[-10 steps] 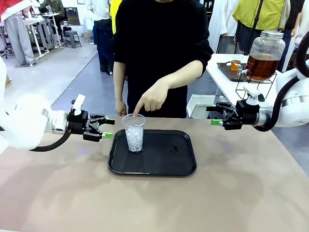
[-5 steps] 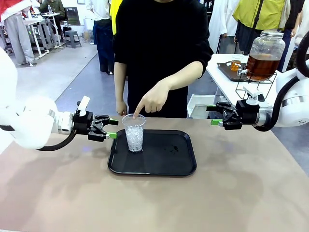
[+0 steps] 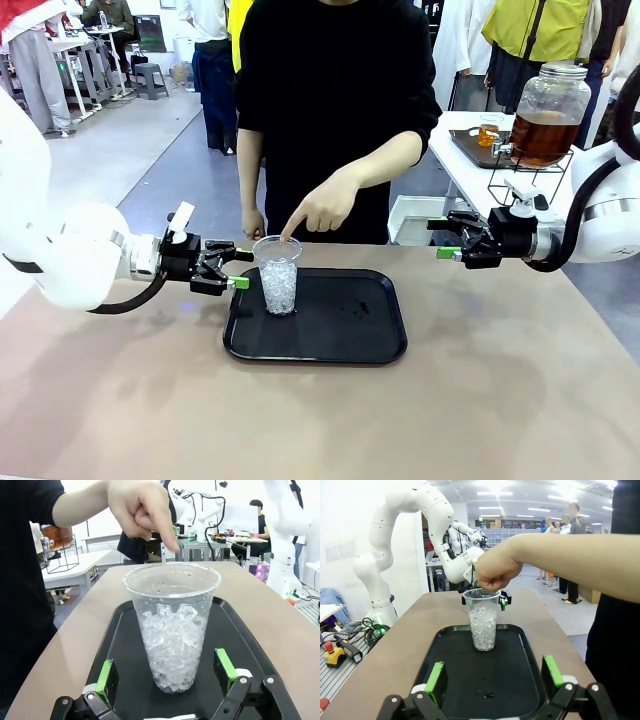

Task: Pour the drink into the iced cup.
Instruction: Pick up the iced cup indicated by the human and present it to them.

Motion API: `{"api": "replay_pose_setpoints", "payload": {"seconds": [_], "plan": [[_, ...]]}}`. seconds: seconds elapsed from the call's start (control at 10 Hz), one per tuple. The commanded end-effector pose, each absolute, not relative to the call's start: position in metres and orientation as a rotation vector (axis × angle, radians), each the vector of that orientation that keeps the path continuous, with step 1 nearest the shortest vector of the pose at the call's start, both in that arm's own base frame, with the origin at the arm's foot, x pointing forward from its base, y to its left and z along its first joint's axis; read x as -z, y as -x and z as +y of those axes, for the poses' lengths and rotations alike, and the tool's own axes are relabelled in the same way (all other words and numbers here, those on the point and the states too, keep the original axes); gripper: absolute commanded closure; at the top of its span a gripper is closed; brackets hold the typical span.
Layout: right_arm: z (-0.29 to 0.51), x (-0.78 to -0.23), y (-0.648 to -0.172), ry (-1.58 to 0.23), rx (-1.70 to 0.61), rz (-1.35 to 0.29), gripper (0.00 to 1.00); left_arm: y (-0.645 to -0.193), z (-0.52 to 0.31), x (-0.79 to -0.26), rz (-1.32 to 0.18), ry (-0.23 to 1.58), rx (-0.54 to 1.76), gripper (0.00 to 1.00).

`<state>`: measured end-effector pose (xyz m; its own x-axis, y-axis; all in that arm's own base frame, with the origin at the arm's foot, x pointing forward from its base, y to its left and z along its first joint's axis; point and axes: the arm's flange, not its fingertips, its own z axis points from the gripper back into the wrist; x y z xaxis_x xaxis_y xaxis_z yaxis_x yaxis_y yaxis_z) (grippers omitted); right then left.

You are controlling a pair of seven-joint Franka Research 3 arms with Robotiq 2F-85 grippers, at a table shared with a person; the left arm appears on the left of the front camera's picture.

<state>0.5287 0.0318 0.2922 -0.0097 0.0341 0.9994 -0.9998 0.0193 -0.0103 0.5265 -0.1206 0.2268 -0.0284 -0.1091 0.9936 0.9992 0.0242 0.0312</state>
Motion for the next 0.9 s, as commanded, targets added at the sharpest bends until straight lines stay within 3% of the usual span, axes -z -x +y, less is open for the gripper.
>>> {"api": "replay_pose_setpoints", "payload": {"seconds": [0.0,0.8], "plan": [[0.034,-0.296,-0.533,-1.161,-1.222,-1.193,0.0,-0.531,-0.129,-0.226,-1.163,1.122,1.269,0.0],[0.034,-0.296,-0.533,-1.161,-1.222,-1.193,0.0,-0.537,-0.16,-0.229,-1.094,1.172,1.274,0.0]]}}
